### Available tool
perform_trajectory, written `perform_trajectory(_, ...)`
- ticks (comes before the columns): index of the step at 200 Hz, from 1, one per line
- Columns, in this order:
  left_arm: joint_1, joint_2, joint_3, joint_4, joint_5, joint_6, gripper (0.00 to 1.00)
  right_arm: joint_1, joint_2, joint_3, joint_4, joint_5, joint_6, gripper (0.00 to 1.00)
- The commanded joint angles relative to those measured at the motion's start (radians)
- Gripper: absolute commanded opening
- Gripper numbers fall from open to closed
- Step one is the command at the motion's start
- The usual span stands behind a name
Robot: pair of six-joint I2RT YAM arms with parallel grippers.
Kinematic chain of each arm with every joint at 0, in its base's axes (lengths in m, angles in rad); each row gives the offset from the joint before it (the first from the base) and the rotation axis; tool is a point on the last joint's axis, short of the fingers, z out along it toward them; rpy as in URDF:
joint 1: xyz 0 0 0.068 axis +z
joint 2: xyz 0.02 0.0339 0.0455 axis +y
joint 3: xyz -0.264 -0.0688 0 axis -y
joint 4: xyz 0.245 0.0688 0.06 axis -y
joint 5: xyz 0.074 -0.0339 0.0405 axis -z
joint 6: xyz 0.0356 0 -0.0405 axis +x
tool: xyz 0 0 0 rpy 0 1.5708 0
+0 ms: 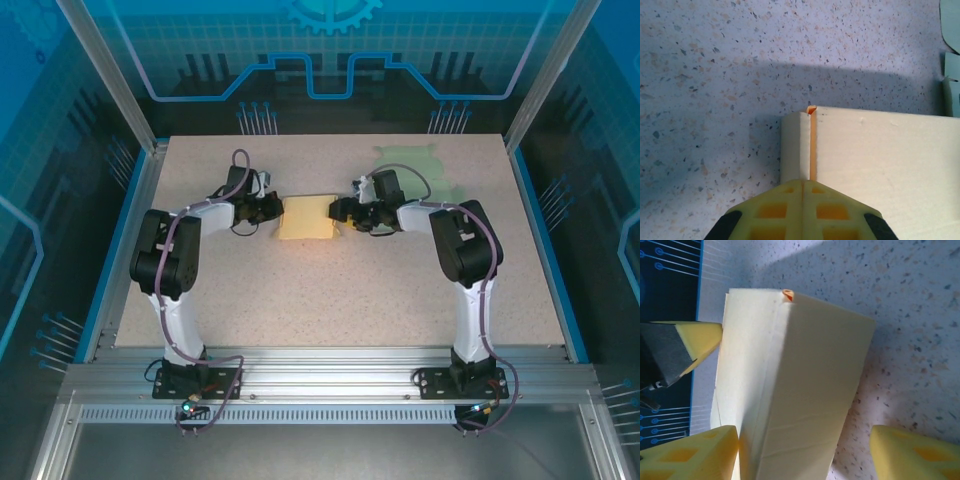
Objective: Fold the paper box
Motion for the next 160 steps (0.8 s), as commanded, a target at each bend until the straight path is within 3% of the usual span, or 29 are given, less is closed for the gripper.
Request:
perform_trajectory(1, 0.013, 0.055, -0.022, -0.072, 0.020, -0.024, 0.00, 0.016, 0.058, 0.017, 0.050, -0.054, 0.062, 0.70)
perform_trajectory(31, 0.013, 0.055, -0.022, -0.053, 0.045, -0.030, 0.00, 0.036, 0.097, 0.067, 0.079, -0.090, 0.105, 0.65)
perform_trajectory(61, 0.013, 0.017, -0.041, -0.029, 0.062, -0.031, 0.06, 0.041, 0.090, 0.064, 0.110, -0.105, 0.162, 0.48)
perform_trajectory(76, 0.015, -0.036, -0.062, -0.006, 0.067, -0.023, 0.20, 0.032, 0.059, 0.036, 0.109, -0.106, 0.195, 0.42)
perform_trajectory(101, 0.014, -0.166, -0.118, 0.062, 0.077, 0.018, 0.54, 0.009, -0.002, 0.005, 0.053, -0.135, 0.249, 0.37)
perform_trajectory(127, 0.007, -0.335, -0.238, 0.242, 0.129, 0.147, 0.75, -0.018, -0.070, 0.004, -0.136, -0.184, 0.231, 0.34)
perform_trajectory(143, -0.032, -0.444, -0.369, 0.429, 0.166, 0.332, 0.85, -0.040, -0.107, 0.003, -0.255, -0.222, 0.219, 0.35)
perform_trajectory(160, -0.150, -0.559, -0.527, 0.584, 0.161, 0.665, 0.96, -0.059, -0.140, 0.000, -0.367, -0.276, 0.209, 0.36)
